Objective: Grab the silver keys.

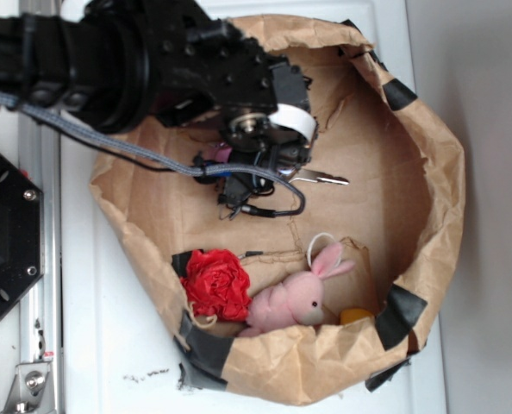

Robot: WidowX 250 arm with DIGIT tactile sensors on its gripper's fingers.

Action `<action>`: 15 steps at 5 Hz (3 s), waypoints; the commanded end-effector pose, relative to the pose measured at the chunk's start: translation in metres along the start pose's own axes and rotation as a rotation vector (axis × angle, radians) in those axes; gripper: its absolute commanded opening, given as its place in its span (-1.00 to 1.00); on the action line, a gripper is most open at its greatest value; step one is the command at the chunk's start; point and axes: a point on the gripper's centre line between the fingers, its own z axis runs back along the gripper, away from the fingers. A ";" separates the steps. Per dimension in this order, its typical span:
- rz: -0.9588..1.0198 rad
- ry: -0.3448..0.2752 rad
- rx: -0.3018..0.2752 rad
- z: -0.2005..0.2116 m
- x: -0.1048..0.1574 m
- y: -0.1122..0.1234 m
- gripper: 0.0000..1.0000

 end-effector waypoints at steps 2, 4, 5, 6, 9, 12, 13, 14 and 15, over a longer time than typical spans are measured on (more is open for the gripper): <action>0.017 -0.022 0.031 0.015 -0.005 0.006 -1.00; 0.046 -0.013 0.038 0.022 -0.002 0.008 -1.00; 0.140 0.018 0.030 0.048 0.010 0.001 -1.00; 0.238 -0.029 -0.112 0.096 0.033 0.004 -1.00; 0.197 -0.065 -0.119 0.128 0.046 0.001 -1.00; 0.203 -0.087 -0.100 0.122 0.060 0.002 -1.00; 0.192 -0.090 -0.102 0.123 0.060 -0.001 -1.00; 0.185 -0.104 -0.085 0.122 0.056 -0.004 -1.00; 0.168 -0.104 -0.093 0.123 0.054 -0.005 -1.00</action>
